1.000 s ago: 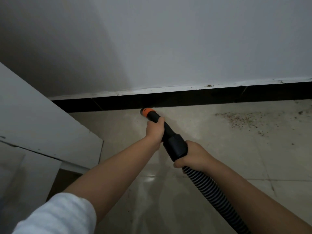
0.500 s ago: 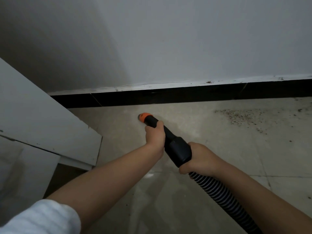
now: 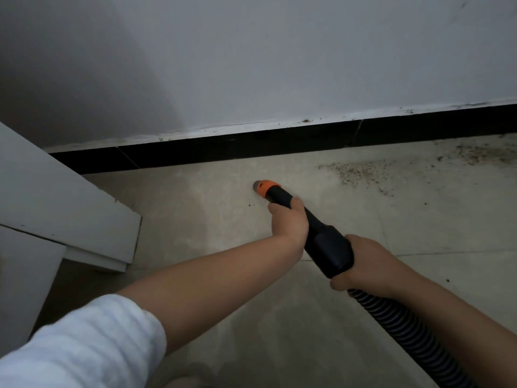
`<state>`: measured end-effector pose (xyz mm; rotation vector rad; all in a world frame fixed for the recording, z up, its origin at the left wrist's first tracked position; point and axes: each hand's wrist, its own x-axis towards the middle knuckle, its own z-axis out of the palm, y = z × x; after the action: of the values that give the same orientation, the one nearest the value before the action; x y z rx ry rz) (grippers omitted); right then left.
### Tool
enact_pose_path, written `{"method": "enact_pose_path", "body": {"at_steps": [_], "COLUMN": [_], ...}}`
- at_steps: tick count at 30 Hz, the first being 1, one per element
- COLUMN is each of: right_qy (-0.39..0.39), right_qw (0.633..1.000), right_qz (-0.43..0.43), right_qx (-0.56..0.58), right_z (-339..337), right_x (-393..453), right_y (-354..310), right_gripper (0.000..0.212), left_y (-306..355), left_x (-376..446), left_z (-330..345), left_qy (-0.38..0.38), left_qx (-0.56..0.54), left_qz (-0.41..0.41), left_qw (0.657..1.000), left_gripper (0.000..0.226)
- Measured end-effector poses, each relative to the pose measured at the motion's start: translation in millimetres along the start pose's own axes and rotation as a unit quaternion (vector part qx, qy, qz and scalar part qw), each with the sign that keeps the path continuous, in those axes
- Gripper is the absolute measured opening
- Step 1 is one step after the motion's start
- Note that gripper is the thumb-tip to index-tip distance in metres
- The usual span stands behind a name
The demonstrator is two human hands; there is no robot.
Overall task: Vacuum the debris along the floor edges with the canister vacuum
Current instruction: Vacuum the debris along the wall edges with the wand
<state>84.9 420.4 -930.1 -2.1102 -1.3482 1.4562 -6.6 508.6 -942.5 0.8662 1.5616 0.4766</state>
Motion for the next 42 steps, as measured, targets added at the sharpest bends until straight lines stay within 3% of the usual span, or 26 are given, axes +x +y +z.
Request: {"method": "enact_pose_path", "body": {"at_steps": [10,19,29,36,42], "right_qy": [-0.007,-0.049,-0.003,0.060,0.053], "right_qw": [0.999,0.995,0.998,0.998,0.998], "right_qz": [-0.039,-0.013,-0.013,0.006,0.019], "right_qx": [-0.014,-0.084,-0.061,-0.010,0.016], "right_z": [6,-32,-8,-6,-18], "right_x": [19,-23,-12,-10,4], "right_y": [-14,21,11,11,9], "right_gripper": [0.037,0.036,0.035,0.033,0.032], "left_y": [9,-13,-12,2,14], "left_x": [6,-31,-10,1,11], "left_z": [-14,13,4,17,29], "left_qy": [0.047,0.016,0.008,-0.054,-0.052], "left_qx": [0.025,-0.026,0.014,0.018,0.014], "left_qz": [0.007,-0.002,0.017,0.052,0.032], "left_qw": [0.999,1.000,1.000,0.997,0.998], "left_gripper": [0.053,0.061,0.055,0.053,0.057]}}
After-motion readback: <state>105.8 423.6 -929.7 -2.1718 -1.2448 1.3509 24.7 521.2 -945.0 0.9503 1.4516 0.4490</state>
